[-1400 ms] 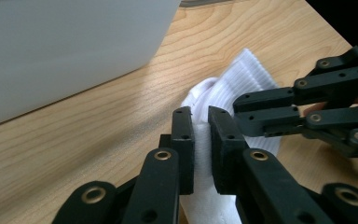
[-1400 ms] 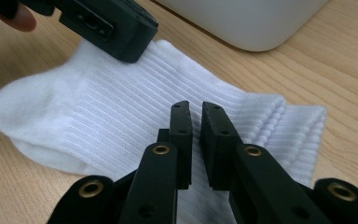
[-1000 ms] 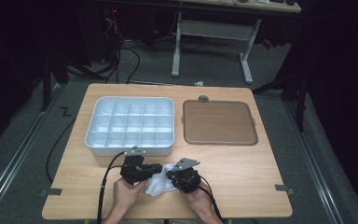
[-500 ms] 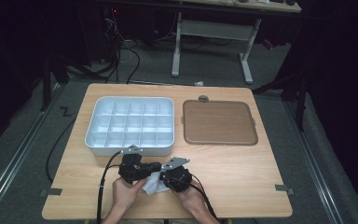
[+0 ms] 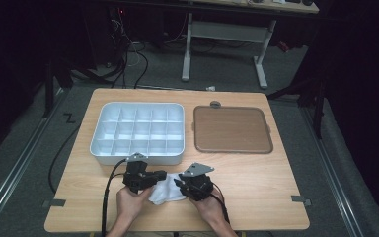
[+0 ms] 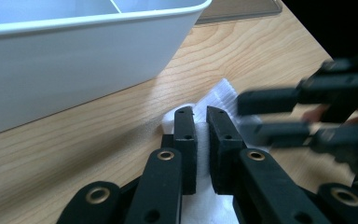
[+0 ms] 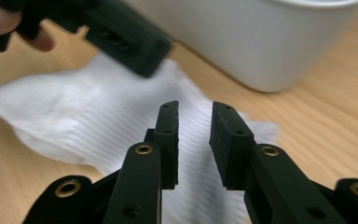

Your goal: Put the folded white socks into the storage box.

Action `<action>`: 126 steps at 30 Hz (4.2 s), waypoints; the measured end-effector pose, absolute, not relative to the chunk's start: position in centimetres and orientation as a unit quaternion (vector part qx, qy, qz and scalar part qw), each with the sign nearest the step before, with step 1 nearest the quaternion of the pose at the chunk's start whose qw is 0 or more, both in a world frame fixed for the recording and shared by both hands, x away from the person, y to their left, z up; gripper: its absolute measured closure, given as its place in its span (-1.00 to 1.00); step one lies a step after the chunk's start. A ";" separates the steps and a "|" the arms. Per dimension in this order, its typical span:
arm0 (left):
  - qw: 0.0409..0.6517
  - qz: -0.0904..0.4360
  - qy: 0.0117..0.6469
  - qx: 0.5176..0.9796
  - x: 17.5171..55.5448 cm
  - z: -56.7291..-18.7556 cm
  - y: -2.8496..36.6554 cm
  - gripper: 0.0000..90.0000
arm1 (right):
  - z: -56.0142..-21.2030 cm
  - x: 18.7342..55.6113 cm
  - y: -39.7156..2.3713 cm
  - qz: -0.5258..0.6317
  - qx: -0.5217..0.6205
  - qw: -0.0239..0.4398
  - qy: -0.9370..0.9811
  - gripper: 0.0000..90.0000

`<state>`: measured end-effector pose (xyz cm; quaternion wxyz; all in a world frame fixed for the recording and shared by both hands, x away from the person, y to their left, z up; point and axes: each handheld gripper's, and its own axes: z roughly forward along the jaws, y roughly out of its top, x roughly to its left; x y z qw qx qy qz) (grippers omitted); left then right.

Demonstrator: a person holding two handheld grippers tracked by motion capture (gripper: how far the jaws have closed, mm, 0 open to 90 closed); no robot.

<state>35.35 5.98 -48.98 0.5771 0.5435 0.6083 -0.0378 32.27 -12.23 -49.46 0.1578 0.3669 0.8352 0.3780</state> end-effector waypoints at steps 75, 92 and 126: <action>0.539 0.060 0.547 0.638 37.4 -51.0 0.3 0.86 | -52.5 33.4 -13.2 0.361 0.361 0.137 0.849 0.69; 0.542 0.061 0.534 0.646 36.5 -50.7 0.4 0.84 | -50.7 31.7 -14.2 0.385 0.368 0.141 0.835 0.59; 0.602 0.038 0.522 0.603 35.9 -48.4 1.1 0.27 | -52.4 32.3 -13.8 0.361 0.352 0.138 0.852 0.77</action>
